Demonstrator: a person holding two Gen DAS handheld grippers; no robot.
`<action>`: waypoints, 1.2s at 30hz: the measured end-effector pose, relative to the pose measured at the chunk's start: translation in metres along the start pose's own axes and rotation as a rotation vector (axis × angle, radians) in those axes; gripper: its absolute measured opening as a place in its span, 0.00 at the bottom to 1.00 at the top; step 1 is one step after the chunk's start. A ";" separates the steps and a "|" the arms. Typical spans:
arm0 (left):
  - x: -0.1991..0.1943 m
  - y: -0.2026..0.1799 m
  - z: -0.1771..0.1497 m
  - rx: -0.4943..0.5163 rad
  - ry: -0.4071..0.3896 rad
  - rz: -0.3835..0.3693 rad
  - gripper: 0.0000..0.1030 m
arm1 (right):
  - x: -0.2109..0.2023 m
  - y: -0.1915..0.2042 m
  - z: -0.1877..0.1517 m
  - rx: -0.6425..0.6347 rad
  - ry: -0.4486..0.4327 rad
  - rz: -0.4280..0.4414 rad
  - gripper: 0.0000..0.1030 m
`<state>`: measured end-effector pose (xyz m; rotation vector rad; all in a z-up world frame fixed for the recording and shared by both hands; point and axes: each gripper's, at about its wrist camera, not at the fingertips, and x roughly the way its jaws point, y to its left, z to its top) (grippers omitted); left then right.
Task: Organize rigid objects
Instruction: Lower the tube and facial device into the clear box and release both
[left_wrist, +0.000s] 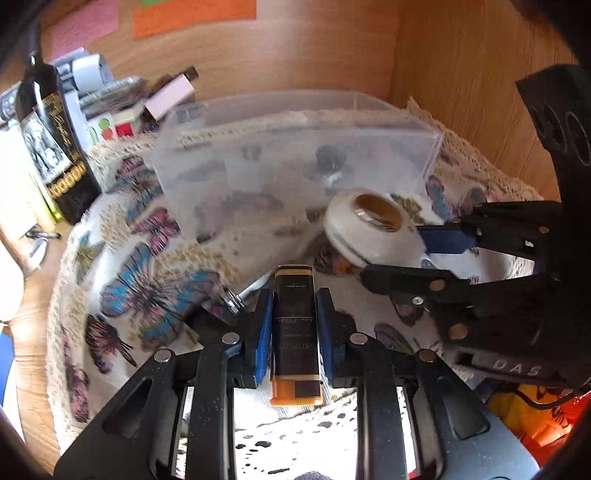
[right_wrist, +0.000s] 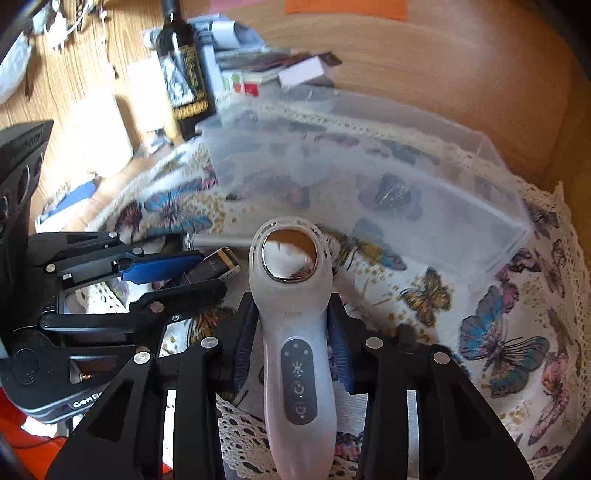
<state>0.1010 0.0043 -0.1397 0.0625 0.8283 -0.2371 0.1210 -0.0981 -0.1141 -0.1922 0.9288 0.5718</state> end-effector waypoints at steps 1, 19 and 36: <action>-0.004 0.001 0.003 -0.002 -0.014 0.003 0.22 | -0.004 -0.002 0.002 0.007 -0.016 -0.002 0.33; -0.050 0.032 0.076 -0.081 -0.210 0.008 0.22 | -0.071 -0.044 0.057 0.084 -0.277 -0.101 0.33; -0.028 0.048 0.129 -0.079 -0.222 0.028 0.22 | -0.073 -0.073 0.105 0.062 -0.363 -0.200 0.33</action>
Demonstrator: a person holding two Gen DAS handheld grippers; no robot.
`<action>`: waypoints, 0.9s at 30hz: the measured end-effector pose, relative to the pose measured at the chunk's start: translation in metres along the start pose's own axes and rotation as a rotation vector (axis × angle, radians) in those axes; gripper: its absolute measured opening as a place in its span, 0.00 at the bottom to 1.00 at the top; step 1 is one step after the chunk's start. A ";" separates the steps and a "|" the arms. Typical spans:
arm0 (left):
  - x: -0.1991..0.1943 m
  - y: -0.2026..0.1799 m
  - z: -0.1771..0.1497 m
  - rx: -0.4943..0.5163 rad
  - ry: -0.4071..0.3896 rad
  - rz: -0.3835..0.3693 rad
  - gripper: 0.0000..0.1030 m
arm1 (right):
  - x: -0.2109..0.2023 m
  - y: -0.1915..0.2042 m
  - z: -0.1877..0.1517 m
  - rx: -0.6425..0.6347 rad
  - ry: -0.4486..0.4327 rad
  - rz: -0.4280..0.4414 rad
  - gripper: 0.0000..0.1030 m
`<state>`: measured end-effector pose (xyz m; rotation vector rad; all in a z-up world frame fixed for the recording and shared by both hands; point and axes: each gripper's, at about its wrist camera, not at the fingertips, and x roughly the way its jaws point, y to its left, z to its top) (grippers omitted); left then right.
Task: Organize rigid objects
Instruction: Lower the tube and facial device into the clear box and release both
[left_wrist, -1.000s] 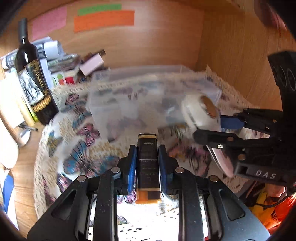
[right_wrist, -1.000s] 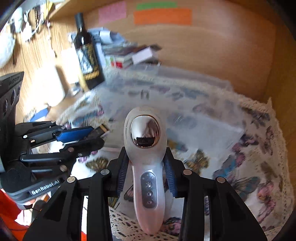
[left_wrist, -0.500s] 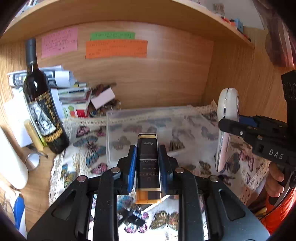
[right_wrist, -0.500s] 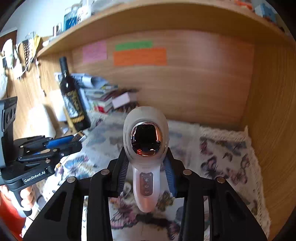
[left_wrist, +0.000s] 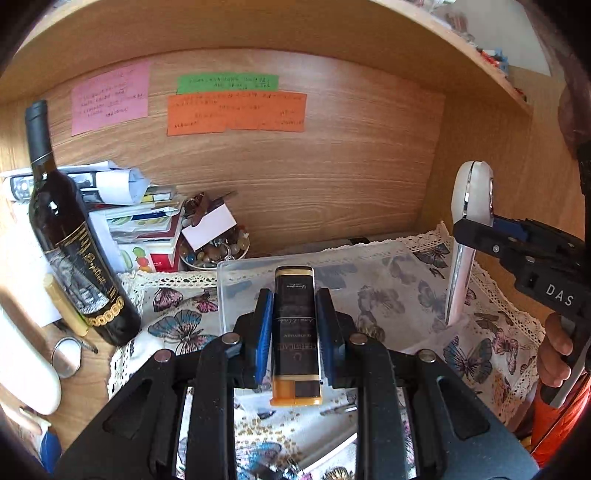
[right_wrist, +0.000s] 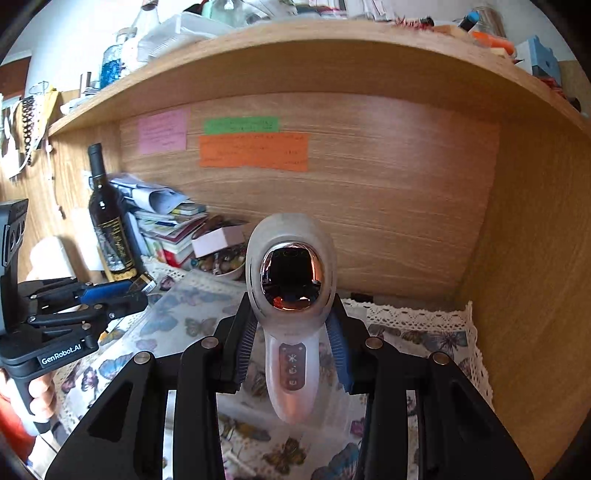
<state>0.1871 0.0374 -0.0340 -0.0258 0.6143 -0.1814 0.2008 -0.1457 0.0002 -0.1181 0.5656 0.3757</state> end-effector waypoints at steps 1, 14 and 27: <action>0.005 0.000 0.001 0.002 0.006 0.003 0.22 | 0.005 -0.001 0.000 -0.005 0.006 -0.007 0.33; 0.075 0.006 -0.009 0.025 0.133 0.107 0.22 | 0.079 -0.021 -0.025 0.019 0.222 0.001 0.33; 0.091 0.014 -0.018 -0.004 0.185 0.104 0.22 | 0.119 -0.011 -0.045 -0.018 0.362 -0.002 0.33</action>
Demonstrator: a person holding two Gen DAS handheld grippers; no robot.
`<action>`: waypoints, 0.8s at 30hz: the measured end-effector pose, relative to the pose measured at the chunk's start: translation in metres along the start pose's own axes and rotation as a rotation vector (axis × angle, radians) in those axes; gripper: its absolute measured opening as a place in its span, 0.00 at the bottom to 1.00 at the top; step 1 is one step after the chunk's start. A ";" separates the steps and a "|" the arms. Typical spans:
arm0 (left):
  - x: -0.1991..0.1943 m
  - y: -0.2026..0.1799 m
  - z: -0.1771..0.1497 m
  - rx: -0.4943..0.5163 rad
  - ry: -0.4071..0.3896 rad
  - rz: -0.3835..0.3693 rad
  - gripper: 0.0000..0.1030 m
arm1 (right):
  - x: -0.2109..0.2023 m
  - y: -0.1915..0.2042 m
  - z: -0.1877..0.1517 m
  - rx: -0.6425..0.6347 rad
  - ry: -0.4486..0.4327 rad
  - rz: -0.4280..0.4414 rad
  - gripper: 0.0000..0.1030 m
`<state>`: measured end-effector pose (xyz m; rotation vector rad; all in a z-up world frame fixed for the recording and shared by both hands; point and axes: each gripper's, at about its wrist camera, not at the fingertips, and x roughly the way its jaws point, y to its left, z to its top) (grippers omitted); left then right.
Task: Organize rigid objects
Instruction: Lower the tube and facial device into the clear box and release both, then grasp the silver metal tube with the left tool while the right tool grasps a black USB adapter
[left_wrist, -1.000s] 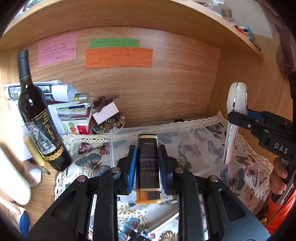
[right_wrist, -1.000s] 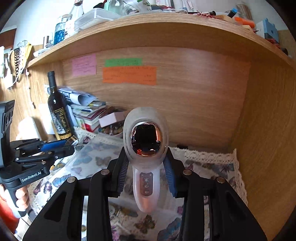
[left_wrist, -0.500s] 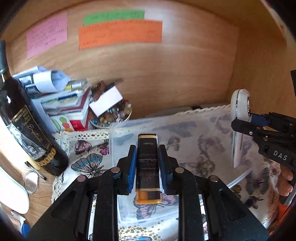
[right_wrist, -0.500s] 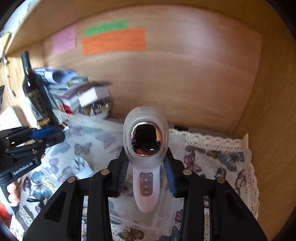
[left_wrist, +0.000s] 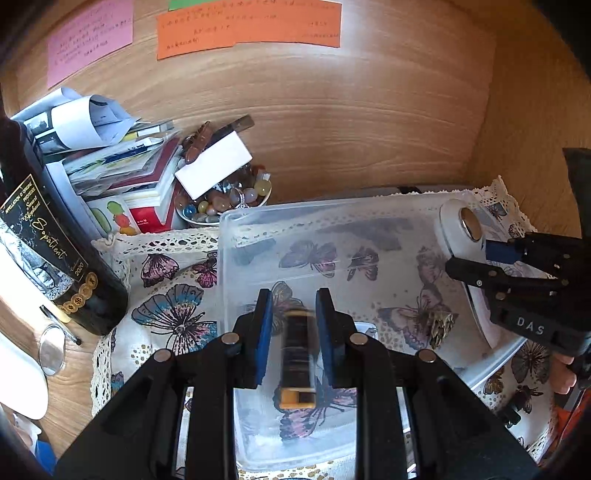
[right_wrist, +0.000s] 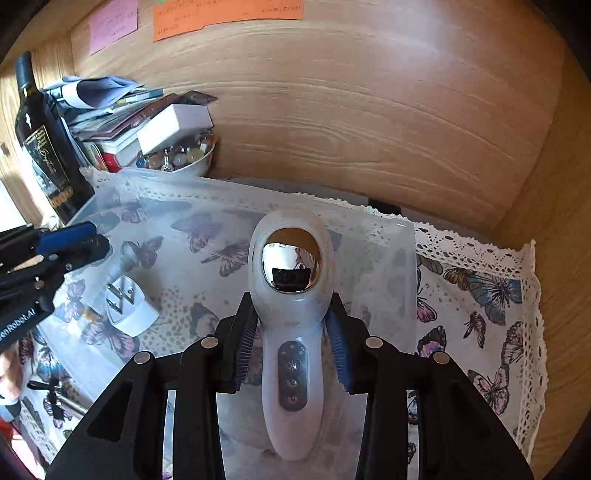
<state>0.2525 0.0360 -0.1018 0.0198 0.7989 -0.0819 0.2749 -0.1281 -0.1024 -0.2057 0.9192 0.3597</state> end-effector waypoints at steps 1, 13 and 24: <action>-0.001 0.000 0.000 -0.002 -0.001 -0.001 0.22 | -0.001 0.000 0.000 -0.002 0.001 -0.002 0.33; -0.035 0.002 0.000 -0.019 -0.074 0.017 0.59 | -0.028 0.005 0.001 0.002 -0.055 -0.016 0.43; -0.089 0.008 -0.021 -0.015 -0.138 0.044 0.89 | -0.092 0.024 -0.014 -0.043 -0.195 -0.013 0.63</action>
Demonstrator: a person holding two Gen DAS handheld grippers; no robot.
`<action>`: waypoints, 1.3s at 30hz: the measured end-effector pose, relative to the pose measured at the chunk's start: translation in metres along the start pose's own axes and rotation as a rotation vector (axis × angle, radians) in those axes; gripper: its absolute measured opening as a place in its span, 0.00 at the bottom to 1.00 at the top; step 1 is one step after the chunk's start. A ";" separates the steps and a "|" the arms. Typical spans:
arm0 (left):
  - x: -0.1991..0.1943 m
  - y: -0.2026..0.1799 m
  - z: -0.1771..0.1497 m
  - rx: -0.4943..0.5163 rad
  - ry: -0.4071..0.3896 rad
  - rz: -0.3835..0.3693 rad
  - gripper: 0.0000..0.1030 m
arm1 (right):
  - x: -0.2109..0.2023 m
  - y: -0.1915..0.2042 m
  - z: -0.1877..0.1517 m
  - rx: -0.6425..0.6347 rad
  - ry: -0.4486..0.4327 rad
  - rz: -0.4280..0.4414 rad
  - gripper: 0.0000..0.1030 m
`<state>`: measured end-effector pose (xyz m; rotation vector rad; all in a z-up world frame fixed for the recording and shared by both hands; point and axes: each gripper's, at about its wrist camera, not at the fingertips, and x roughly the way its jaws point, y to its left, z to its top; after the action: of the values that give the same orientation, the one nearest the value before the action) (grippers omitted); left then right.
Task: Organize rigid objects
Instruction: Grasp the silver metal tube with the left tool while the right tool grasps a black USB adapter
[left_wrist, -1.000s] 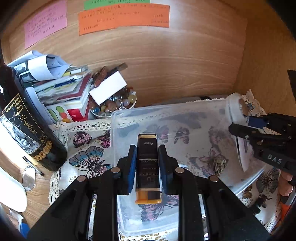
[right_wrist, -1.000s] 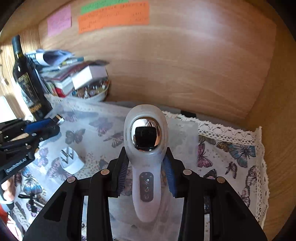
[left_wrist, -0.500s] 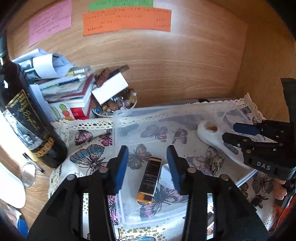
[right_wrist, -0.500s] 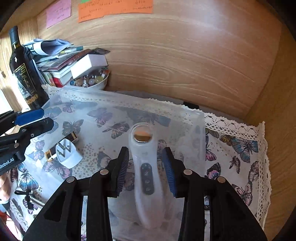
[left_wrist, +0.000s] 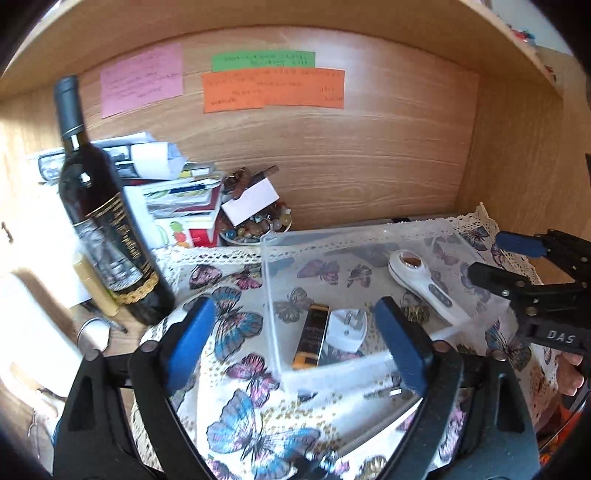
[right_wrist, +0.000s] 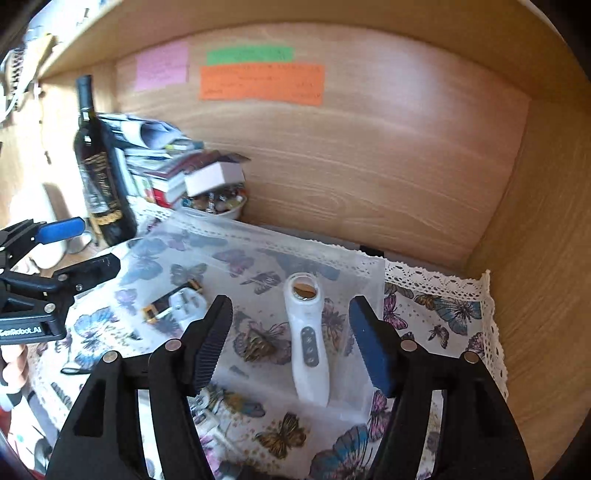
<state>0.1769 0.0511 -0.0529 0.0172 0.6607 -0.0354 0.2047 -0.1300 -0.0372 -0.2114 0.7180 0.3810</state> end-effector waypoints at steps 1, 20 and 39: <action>-0.003 0.001 -0.003 0.000 0.000 0.002 0.91 | -0.004 0.001 -0.002 0.000 -0.006 0.004 0.65; -0.004 -0.002 -0.083 0.081 0.157 -0.028 0.91 | -0.016 0.011 -0.089 0.089 0.130 -0.001 0.72; 0.045 -0.072 -0.089 0.292 0.289 -0.277 0.24 | 0.009 0.019 -0.118 0.135 0.226 0.003 0.56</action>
<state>0.1548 -0.0198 -0.1513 0.2154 0.9387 -0.4028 0.1326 -0.1479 -0.1317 -0.1267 0.9633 0.3131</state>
